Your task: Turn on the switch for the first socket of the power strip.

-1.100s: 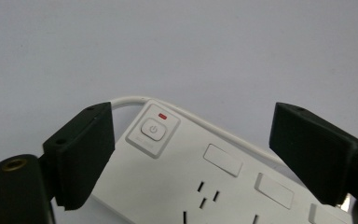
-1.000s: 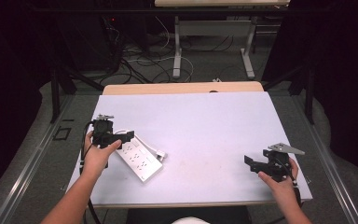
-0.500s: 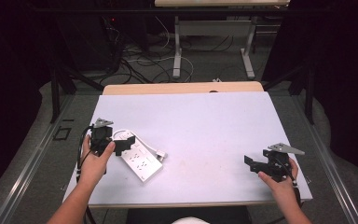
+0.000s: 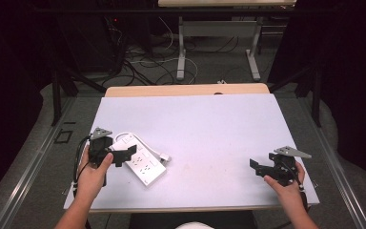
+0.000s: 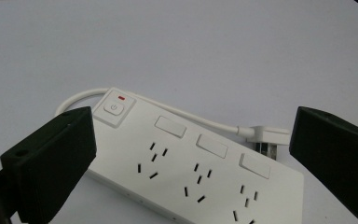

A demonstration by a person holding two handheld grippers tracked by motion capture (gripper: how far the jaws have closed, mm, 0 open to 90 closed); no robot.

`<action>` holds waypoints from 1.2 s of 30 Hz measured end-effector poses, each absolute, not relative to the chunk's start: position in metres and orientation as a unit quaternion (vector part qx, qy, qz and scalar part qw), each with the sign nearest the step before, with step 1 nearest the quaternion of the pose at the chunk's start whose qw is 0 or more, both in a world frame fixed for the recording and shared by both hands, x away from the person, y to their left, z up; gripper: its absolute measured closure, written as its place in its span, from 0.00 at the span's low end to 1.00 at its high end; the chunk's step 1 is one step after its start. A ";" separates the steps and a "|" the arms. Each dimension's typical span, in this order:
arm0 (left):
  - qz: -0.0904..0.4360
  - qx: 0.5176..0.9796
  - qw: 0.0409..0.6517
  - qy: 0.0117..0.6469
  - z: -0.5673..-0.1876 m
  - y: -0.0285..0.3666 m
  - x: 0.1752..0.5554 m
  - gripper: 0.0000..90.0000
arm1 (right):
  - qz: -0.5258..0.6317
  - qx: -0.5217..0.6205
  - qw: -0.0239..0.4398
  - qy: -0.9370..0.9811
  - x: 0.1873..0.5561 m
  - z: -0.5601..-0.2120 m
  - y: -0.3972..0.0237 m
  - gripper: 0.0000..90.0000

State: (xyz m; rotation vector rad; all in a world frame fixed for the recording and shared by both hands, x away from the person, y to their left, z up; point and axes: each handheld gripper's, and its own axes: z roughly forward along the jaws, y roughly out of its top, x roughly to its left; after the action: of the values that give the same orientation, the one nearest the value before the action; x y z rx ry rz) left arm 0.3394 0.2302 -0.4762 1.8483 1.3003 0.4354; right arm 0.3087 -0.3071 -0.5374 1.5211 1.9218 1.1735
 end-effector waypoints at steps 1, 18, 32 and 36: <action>0.169 0.733 0.407 0.518 -0.477 0.231 0.338 0.00 | 0.422 0.547 0.211 0.691 0.309 -0.537 -0.307 0.14; 0.171 0.705 0.417 0.548 -0.503 0.255 0.323 0.01 | 0.422 0.547 0.211 0.691 0.309 -0.537 -0.307 0.14; 0.176 0.686 0.414 0.571 -0.528 0.276 0.317 0.01 | 0.421 0.548 0.210 0.692 0.309 -0.538 -0.307 0.14; 0.174 0.677 0.422 0.577 -0.536 0.280 0.317 0.01 | 0.421 0.548 0.210 0.692 0.309 -0.538 -0.308 0.14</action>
State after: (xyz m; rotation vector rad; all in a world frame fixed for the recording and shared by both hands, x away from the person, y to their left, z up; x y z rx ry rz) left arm 0.3166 0.2804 -0.5358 1.6945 1.4459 0.4346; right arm 0.3088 -0.3075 -0.5376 1.5233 1.9230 1.1716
